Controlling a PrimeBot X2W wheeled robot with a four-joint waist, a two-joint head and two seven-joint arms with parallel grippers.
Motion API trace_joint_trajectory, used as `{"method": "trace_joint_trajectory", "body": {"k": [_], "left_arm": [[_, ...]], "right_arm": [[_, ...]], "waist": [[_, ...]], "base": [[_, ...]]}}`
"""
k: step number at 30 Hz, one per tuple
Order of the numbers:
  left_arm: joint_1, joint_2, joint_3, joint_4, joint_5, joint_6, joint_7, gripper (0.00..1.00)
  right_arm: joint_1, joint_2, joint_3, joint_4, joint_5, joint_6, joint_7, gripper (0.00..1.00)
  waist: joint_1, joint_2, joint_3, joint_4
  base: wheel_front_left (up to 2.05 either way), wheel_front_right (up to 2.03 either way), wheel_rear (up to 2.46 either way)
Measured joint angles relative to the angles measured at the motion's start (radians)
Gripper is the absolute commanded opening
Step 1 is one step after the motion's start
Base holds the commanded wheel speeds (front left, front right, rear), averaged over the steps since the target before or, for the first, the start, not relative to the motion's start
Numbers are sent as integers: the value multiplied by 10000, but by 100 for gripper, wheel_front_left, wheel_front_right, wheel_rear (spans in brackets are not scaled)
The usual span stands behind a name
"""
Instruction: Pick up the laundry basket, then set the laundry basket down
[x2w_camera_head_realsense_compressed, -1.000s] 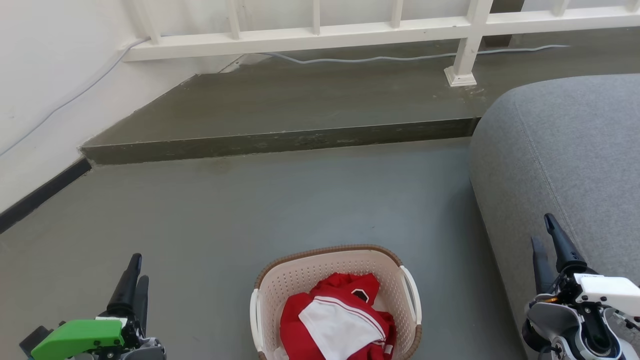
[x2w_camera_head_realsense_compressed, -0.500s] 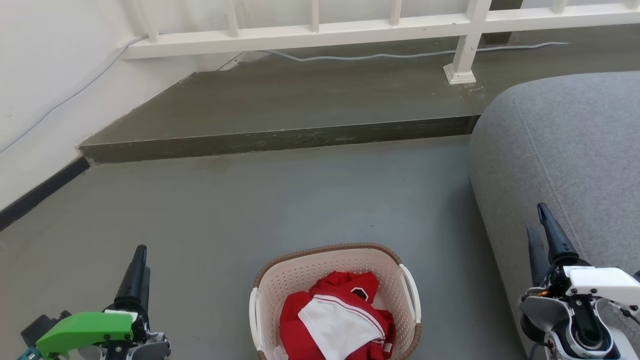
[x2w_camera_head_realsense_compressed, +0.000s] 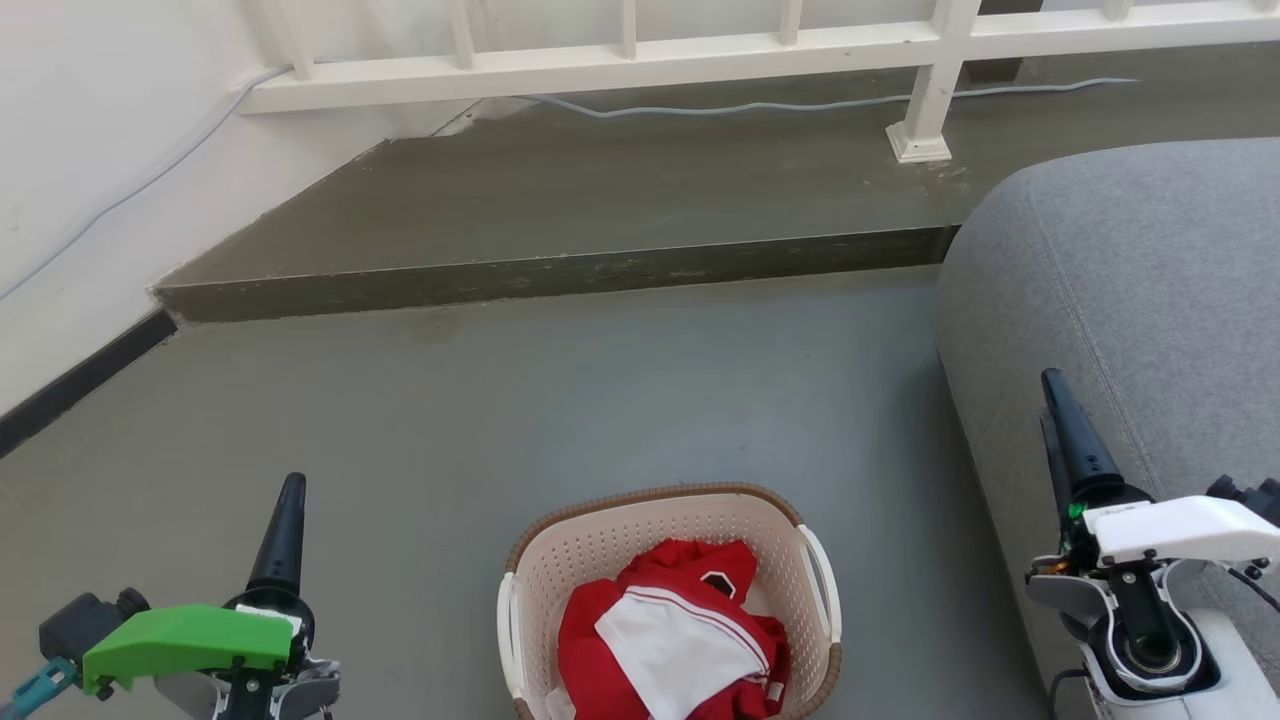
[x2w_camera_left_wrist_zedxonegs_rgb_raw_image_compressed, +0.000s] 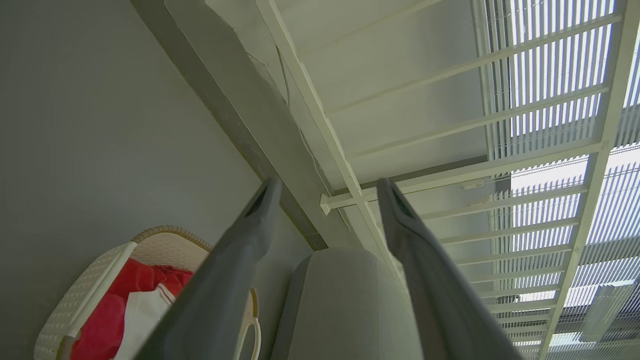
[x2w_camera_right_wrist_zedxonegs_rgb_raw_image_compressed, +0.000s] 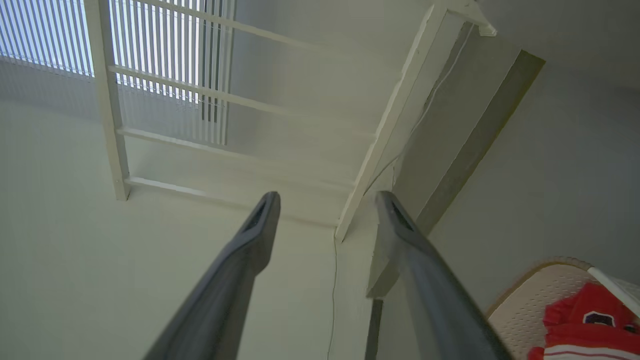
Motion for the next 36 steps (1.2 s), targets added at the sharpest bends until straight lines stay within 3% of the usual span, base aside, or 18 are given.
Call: {"method": "trace_joint_trajectory", "body": {"k": [8, 36], "left_arm": [[-110, 194, -261, -6, 1340, 0, -290, 100], [-177, 58, -219, -550, 6065, 94, -1248, 100]], "right_arm": [[-151, -221, 422, -6, -1342, 6, -280, 100], [-580, -115, 1147, -240, -6211, -107, -1175, 100]], "waist": [[0, 0, 12, 8], [0, 0, 130, 4]], "base": [[0, 0, 0], [0, 0, 0]]}}
